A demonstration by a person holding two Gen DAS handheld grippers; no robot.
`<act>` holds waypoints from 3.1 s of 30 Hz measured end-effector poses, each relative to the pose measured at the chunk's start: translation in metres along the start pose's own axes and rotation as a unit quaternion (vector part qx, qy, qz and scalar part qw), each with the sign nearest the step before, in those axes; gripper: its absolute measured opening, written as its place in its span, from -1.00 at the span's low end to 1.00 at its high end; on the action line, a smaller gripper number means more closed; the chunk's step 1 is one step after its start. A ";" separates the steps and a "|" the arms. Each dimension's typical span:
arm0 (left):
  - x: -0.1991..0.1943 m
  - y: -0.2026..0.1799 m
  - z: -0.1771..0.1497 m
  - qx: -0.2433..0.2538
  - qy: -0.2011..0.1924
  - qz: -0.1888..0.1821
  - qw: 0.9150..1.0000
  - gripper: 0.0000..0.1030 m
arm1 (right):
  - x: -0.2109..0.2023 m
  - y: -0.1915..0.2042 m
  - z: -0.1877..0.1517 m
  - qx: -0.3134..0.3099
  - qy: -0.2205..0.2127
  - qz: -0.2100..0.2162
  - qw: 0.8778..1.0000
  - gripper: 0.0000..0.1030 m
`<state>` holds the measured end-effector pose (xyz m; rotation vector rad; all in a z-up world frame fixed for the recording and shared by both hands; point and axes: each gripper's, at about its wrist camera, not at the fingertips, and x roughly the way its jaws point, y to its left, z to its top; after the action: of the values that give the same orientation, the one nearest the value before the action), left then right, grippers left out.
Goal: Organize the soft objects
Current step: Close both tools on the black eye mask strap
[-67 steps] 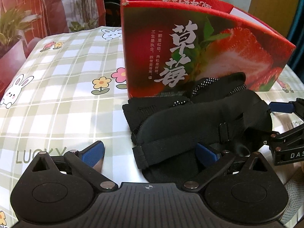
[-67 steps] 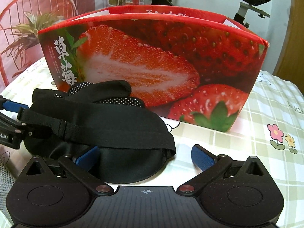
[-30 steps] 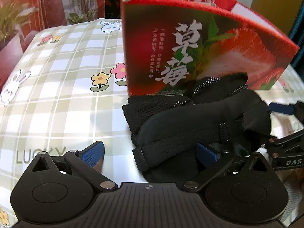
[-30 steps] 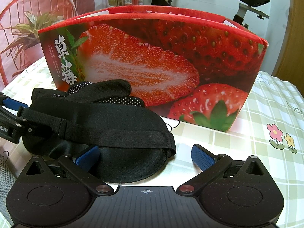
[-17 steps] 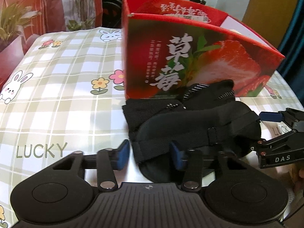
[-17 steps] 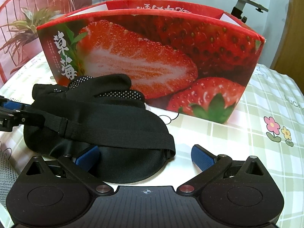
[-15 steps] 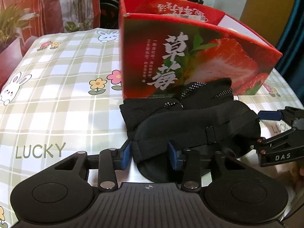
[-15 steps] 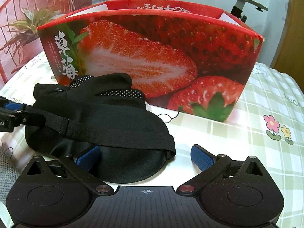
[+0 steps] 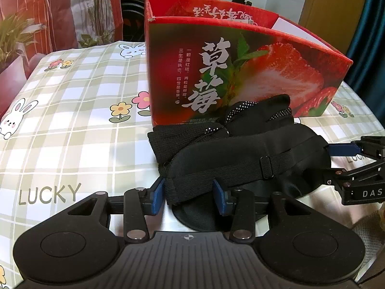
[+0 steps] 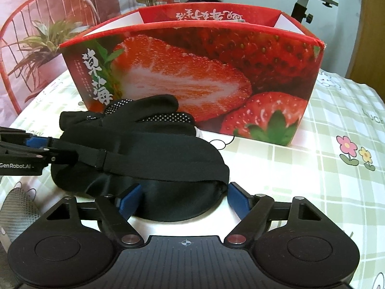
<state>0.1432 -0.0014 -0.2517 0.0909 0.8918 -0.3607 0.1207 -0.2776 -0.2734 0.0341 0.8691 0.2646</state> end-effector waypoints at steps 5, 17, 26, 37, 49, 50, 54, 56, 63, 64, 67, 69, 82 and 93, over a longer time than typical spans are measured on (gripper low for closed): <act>-0.001 0.000 -0.001 0.004 -0.002 -0.001 1.000 -0.11 | -0.004 -0.003 -0.003 0.006 -0.003 -0.002 1.000 0.43; -0.002 0.005 -0.003 -0.006 -0.006 -0.010 1.000 -0.08 | -0.002 -0.008 -0.005 0.014 -0.015 -0.011 1.000 0.44; -0.002 0.003 -0.004 0.000 -0.008 -0.008 1.000 -0.03 | -0.001 -0.008 -0.005 0.016 -0.022 -0.009 1.000 0.45; -0.003 0.002 -0.004 0.000 -0.009 -0.008 1.000 -0.03 | 0.009 -0.016 0.008 0.036 -0.028 0.020 0.999 0.38; -0.001 0.003 -0.002 0.000 -0.008 -0.006 1.000 -0.01 | -0.032 -0.024 0.010 0.093 -0.096 0.065 0.989 -0.26; -0.001 0.003 -0.002 0.000 -0.008 -0.006 1.000 -0.01 | -0.035 -0.024 0.012 0.094 -0.102 0.074 0.988 -0.27; -0.001 0.003 -0.003 -0.001 -0.008 -0.007 1.000 -0.01 | -0.037 -0.018 0.016 0.081 -0.102 0.087 0.988 -0.32; -0.001 0.003 -0.003 -0.001 -0.009 -0.008 1.000 -0.01 | -0.034 -0.016 0.016 0.081 -0.095 0.090 0.988 -0.38; -0.002 0.004 -0.004 -0.001 -0.011 -0.007 1.000 0.00 | -0.027 -0.017 0.006 0.086 -0.078 0.073 0.991 -0.37; -0.002 0.004 -0.004 -0.001 -0.011 -0.007 1.000 0.00 | -0.025 -0.017 0.005 0.085 -0.076 0.067 0.991 -0.33; -0.002 0.004 -0.004 0.000 -0.011 -0.007 1.000 0.00 | -0.020 -0.020 0.001 0.084 -0.066 0.046 0.993 -0.26; -0.002 0.004 -0.004 0.001 -0.011 -0.007 1.000 0.00 | -0.016 -0.024 -0.002 0.087 -0.061 0.039 0.994 -0.21; -0.002 0.004 -0.004 0.003 -0.012 -0.006 1.000 0.02 | -0.004 -0.039 -0.011 0.108 -0.052 0.029 0.992 -0.07; -0.014 0.024 0.000 -0.055 -0.011 -0.055 0.997 -0.23 | -0.014 -0.031 -0.003 0.110 -0.062 0.057 0.990 -0.43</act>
<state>0.1435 0.0250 -0.2420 -0.0641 0.8950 -0.4139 0.1167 -0.3112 -0.2686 0.3043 0.7709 0.2698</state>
